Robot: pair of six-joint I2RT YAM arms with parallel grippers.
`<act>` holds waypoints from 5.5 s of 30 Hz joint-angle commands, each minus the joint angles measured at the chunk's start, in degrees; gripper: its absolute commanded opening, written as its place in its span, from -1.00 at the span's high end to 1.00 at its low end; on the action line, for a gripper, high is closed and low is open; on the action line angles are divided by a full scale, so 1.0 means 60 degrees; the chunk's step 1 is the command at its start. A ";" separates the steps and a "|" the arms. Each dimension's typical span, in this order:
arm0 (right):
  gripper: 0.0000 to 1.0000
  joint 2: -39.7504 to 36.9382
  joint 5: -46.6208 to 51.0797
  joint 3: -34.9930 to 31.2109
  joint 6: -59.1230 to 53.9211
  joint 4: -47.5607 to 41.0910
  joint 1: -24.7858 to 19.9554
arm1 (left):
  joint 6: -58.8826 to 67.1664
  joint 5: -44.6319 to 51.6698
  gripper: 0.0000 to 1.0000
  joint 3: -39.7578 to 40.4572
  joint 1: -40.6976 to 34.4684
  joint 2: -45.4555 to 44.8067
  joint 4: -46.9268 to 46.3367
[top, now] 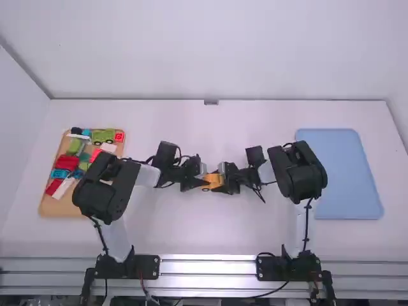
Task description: Assemble lego blocks to make yellow taxi
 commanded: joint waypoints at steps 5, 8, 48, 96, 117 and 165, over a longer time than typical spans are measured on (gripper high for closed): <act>0.10 0.0142 0.0317 -0.0073 0.0091 -0.0095 0.0004 | 0.0142 -0.1071 0.97 -0.0346 -0.0266 0.0273 -0.0197; 0.09 0.0142 0.0306 -0.0073 0.0095 -0.0095 0.0018 | 0.0153 -0.1075 0.96 -0.0178 -0.0255 0.0273 -0.0488; 0.09 0.0142 0.0350 -0.0062 0.0131 -0.0113 0.0011 | 0.0455 -0.3271 0.97 0.0503 -0.1319 0.0277 -0.2645; -0.03 0.0142 0.0350 -0.0066 0.0208 -0.0124 0.0011 | 0.0404 -0.2736 0.31 0.0528 -0.1060 -0.1115 -0.1923; -0.02 -0.0437 0.1086 0.0055 0.2047 -0.0036 -0.0240 | 0.0302 0.0951 -0.98 0.0525 0.2998 -0.1803 -0.2444; -0.96 -0.3727 0.9530 0.0627 0.8040 -0.3282 -0.7766 | -1.0240 -0.9573 -0.98 0.0528 0.2805 -0.3279 -0.2295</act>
